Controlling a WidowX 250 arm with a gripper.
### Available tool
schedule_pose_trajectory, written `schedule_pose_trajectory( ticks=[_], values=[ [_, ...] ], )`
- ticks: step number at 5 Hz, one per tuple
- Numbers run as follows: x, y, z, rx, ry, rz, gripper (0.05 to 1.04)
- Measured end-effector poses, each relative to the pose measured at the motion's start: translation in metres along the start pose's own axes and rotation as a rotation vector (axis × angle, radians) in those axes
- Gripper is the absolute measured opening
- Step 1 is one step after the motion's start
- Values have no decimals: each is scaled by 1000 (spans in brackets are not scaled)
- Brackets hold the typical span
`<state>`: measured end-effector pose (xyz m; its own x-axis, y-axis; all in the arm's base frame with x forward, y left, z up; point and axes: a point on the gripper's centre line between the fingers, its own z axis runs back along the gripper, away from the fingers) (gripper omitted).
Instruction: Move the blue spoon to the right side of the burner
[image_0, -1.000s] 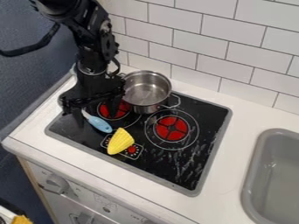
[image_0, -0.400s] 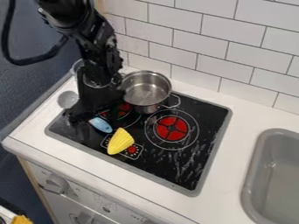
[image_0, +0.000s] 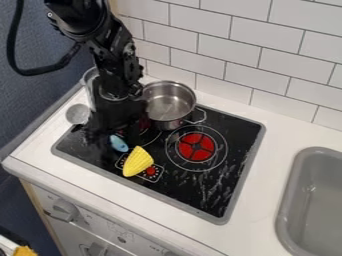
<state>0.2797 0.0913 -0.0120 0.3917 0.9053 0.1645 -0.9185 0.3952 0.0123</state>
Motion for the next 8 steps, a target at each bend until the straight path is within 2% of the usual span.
schedule_pose_trajectory(
  ticks=[1, 2, 3, 4, 5, 6, 8],
  values=[
    [-2, -1, 1, -1, 12, -5, 365],
    [-3, 1, 0, 0, 18, -2, 327],
    [3, 19, 5, 3, 25, 7, 327],
    [16, 30, 31, -52, -63, 50, 327],
    [19, 35, 53, -82, -88, 49, 327],
    [7, 30, 88, -150, -108, -73, 327],
    [-79, -6, 122, -188, -39, -584, 327]
  ],
)
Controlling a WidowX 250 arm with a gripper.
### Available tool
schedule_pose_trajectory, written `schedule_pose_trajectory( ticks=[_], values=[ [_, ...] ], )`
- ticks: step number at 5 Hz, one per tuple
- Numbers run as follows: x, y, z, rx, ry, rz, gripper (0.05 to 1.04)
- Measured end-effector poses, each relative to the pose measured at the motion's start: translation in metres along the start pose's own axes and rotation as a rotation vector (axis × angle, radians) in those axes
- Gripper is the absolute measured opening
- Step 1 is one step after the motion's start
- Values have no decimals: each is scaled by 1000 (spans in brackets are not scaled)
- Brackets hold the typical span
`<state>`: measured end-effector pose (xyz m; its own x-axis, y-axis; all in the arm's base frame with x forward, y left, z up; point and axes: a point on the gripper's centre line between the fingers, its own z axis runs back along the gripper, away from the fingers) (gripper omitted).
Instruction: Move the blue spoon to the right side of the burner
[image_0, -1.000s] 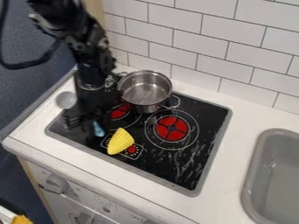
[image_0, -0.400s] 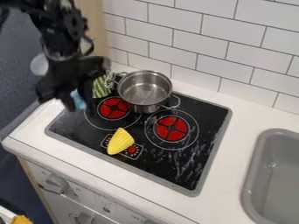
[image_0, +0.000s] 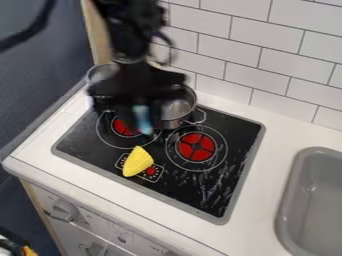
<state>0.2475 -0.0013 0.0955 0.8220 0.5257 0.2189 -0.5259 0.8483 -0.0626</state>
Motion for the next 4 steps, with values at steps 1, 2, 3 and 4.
schedule_pose_trajectory(
  ticks=[1, 2, 3, 4],
  values=[
    [-28, -40, 2, -37, 21, -233, 327],
    [-54, -67, -16, -40, 115, -385, 327],
    [-67, -79, -40, -24, 164, -477, 327],
    [-71, -79, -60, 13, 183, -516, 327]
  ],
)
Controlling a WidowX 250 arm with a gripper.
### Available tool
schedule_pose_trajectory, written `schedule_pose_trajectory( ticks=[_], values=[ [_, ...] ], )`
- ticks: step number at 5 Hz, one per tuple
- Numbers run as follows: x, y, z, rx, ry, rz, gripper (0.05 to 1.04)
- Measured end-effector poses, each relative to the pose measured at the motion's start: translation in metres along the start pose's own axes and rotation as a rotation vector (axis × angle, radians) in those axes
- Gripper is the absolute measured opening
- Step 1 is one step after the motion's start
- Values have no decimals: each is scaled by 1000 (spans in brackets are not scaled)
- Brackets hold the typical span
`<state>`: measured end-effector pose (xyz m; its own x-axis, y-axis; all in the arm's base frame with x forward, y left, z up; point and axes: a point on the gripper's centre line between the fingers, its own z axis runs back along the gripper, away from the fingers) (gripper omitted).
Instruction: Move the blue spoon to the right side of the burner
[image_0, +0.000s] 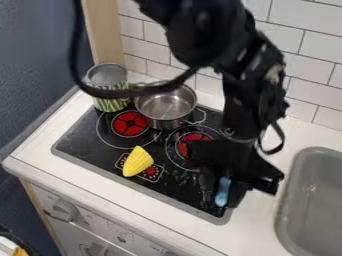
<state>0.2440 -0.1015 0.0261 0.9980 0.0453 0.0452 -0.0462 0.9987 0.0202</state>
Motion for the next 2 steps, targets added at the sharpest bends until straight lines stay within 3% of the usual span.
schedule_pose_trajectory(
  ticks=[2],
  values=[
    [4, 5, -29, 60, 13, -15, 327]
  ],
)
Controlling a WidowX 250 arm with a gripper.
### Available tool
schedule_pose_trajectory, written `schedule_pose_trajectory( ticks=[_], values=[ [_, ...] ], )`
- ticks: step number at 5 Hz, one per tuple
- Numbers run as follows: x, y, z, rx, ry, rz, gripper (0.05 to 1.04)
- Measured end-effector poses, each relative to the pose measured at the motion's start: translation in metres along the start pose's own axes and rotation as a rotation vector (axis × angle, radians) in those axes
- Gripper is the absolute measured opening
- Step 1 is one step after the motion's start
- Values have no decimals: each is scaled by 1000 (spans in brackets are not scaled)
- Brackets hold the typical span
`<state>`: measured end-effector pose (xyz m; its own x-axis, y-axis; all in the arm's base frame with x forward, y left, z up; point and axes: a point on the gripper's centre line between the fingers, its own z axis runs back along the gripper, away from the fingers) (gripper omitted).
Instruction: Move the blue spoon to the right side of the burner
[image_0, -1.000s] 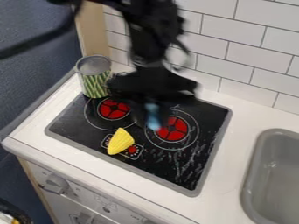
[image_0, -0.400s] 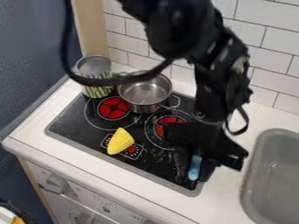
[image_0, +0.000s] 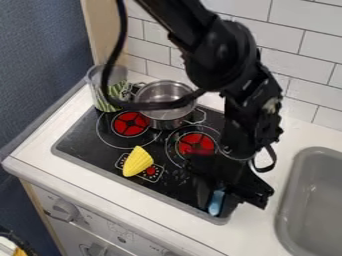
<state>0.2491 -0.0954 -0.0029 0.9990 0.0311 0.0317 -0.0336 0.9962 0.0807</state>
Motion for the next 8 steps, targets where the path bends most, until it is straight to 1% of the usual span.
schedule_pose_trajectory(
  ticks=[1, 2, 3, 4, 5, 7, 8],
  values=[
    [2, 0, -10, 17, 2, 2, 327],
    [3, 0, -12, 15, 3, -10, 388],
    [3, 0, -13, 22, 11, 7, 681],
    [4, 5, -12, 24, 19, 25, 921],
    [4, 4, -8, 19, 19, 34, 1004],
    [11, 11, 48, -41, -118, 49, 1001],
    [10, 18, 76, -53, -170, 55, 1001]
  ],
)
